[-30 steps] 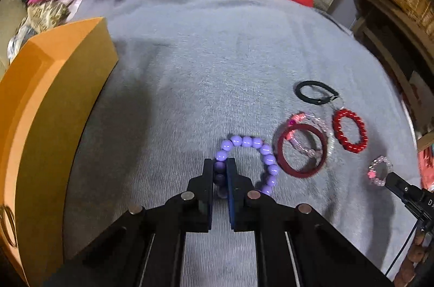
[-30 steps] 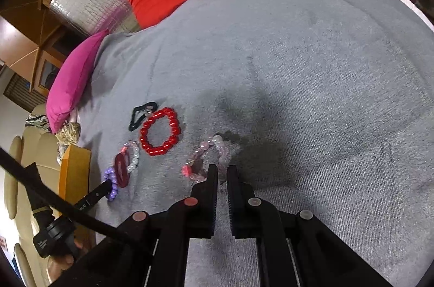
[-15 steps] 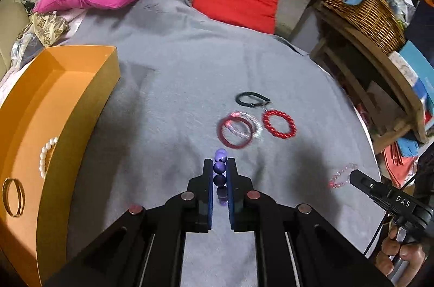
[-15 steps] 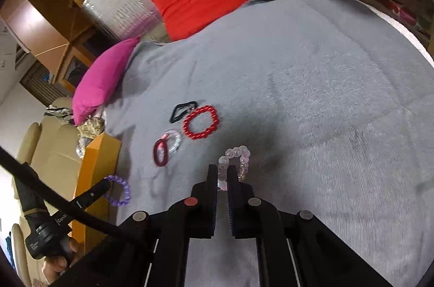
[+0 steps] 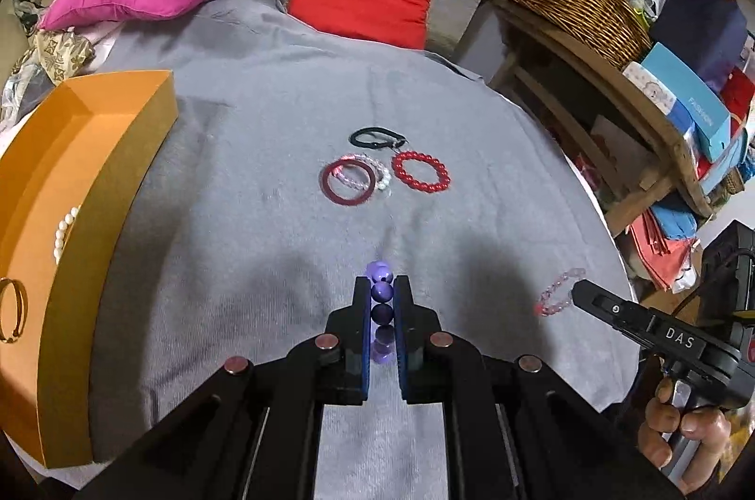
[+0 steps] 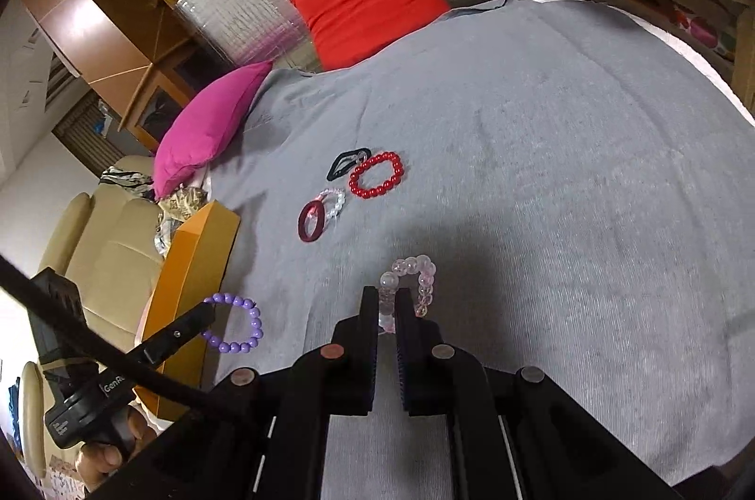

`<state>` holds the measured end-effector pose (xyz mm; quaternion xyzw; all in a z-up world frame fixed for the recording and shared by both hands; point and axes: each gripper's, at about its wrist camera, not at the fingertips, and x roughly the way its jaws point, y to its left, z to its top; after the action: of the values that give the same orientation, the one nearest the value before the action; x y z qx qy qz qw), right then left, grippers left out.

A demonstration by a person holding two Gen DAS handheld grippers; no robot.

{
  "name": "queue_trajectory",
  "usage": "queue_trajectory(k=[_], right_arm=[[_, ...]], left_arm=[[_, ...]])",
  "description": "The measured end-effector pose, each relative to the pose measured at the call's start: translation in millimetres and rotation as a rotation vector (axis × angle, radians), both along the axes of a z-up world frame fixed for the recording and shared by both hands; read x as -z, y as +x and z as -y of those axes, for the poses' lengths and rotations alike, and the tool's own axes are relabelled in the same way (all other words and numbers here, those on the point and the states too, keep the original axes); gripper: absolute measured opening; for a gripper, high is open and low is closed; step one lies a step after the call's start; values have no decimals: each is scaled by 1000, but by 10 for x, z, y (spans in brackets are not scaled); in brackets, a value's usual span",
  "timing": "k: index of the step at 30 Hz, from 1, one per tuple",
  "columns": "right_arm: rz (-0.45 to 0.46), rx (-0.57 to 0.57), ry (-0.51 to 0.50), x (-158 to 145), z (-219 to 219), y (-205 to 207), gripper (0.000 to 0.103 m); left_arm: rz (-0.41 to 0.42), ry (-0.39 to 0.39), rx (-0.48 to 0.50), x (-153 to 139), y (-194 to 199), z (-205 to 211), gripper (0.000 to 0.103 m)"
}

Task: Organize jewelry
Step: 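Carry the purple and pink bead bracelets over the orange box with both tools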

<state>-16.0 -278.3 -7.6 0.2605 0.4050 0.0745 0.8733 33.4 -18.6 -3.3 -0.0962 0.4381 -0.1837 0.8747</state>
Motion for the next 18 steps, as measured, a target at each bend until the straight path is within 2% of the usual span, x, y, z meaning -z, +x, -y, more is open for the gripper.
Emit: queue_trajectory(k=[6, 18], right_arm=[[3, -16, -2, -1, -57, -60, 8], [16, -70, -27, -68, -299, -46, 8]], left_arm=[[-2, -4, -2, 3, -71, -49, 9], [15, 14, -73, -41, -164, -265, 9]])
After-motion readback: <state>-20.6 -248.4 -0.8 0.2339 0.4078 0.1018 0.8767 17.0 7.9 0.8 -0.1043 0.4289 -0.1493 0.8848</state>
